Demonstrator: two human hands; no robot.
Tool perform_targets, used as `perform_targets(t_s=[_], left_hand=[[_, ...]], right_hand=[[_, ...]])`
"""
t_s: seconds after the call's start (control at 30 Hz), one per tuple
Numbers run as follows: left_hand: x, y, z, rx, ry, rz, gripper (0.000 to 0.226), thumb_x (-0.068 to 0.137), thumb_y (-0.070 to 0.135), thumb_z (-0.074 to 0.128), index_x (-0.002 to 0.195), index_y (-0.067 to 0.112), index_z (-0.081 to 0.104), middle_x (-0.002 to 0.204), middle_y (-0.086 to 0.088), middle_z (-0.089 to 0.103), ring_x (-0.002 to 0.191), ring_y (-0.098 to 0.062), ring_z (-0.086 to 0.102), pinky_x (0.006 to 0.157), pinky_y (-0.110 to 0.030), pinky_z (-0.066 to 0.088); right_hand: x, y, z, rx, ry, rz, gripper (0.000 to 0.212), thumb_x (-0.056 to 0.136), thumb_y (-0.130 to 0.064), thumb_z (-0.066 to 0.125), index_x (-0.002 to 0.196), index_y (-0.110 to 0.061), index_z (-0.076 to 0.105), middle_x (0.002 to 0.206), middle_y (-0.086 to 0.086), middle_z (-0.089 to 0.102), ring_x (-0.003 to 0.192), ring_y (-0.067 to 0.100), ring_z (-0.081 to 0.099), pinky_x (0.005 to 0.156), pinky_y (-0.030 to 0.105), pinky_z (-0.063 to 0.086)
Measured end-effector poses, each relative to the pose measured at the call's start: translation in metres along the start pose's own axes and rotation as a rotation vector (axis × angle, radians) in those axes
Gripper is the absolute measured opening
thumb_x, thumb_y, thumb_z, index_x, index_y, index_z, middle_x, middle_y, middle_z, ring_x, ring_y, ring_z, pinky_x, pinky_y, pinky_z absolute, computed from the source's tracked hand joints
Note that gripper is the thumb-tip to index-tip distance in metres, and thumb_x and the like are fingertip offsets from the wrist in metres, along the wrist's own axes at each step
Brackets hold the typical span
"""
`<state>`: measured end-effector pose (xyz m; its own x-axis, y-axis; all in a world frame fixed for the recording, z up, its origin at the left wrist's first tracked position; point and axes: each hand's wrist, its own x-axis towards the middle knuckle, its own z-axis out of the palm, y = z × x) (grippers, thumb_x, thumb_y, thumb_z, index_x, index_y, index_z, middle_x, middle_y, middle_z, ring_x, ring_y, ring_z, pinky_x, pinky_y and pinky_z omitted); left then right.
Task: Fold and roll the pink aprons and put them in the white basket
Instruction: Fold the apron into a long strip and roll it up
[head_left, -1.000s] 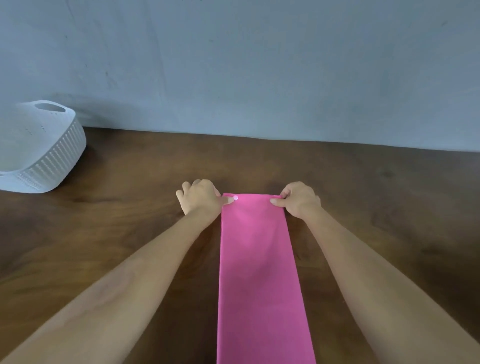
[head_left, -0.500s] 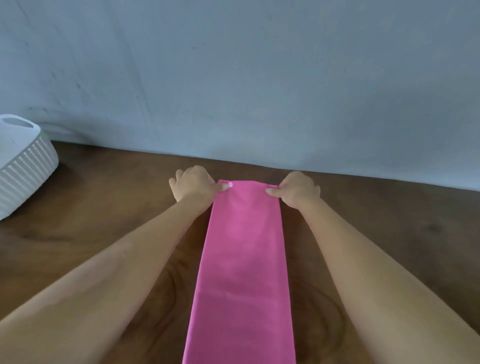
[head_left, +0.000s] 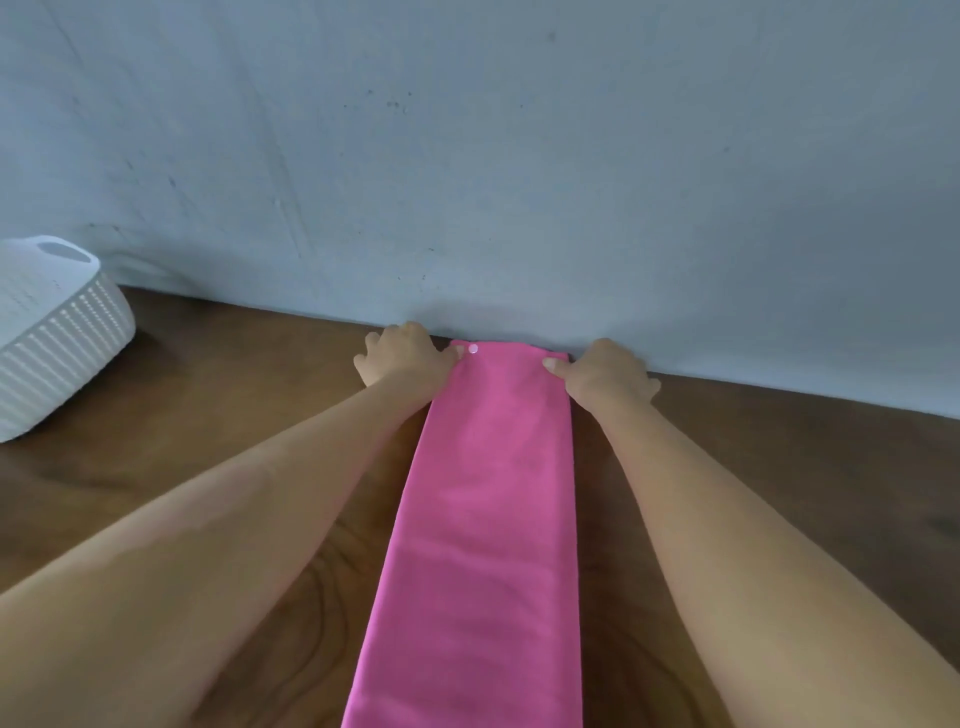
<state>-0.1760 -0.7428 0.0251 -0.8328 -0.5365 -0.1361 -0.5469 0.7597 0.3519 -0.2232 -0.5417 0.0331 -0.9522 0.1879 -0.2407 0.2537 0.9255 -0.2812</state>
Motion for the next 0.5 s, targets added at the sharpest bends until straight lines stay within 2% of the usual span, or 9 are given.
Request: perform_targets(t_s=[0.13, 0.27, 0.4, 0.5], left_hand=[[-0.029, -0.016, 0.003, -0.136, 0.038, 0.104, 0.049, 0.089, 0.060, 0.064, 0.116, 0.018, 0.059, 0.127, -0.006, 0.052, 0.122, -0.030, 0.046, 0.101, -0.044, 0.034], [-0.078, -0.041, 0.001, -0.150, 0.092, 0.430, 0.046, 0.096, 0.043, 0.062, 0.134, 0.019, 0.052, 0.138, 0.000, 0.047, 0.130, -0.022, 0.043, 0.108, -0.040, 0.029], [-0.125, -0.057, 0.002, -0.136, -0.016, 0.691, 0.053, 0.099, 0.037, 0.060, 0.145, 0.015, 0.046, 0.148, -0.001, 0.047, 0.143, -0.021, 0.039, 0.118, -0.039, 0.024], [-0.145, -0.060, 0.009, -0.080, -0.128, 0.791, 0.062, 0.103, 0.038, 0.053, 0.156, 0.012, 0.033, 0.161, -0.003, 0.035, 0.151, -0.019, 0.025, 0.125, -0.039, 0.016]], right_hand=[[-0.007, 0.000, 0.003, -0.016, 0.022, 0.002, 0.061, 0.093, -0.067, 0.053, 0.125, -0.015, 0.060, 0.134, 0.011, 0.055, 0.130, 0.032, 0.044, 0.103, 0.045, 0.034], [-0.021, 0.003, 0.008, -0.011, 0.013, -0.047, 0.063, 0.101, -0.060, 0.042, 0.141, -0.012, 0.048, 0.147, 0.014, 0.041, 0.137, 0.036, 0.032, 0.109, 0.049, 0.029], [-0.049, 0.020, 0.013, 0.139, -0.006, -0.164, 0.053, 0.098, -0.054, 0.051, 0.137, -0.018, 0.046, 0.147, 0.010, 0.037, 0.135, 0.035, 0.031, 0.109, 0.047, 0.027], [-0.084, 0.037, 0.017, 0.100, -0.063, -0.332, 0.061, 0.100, -0.052, 0.048, 0.152, -0.025, 0.031, 0.159, 0.005, 0.027, 0.145, 0.032, 0.022, 0.114, 0.050, 0.023]])
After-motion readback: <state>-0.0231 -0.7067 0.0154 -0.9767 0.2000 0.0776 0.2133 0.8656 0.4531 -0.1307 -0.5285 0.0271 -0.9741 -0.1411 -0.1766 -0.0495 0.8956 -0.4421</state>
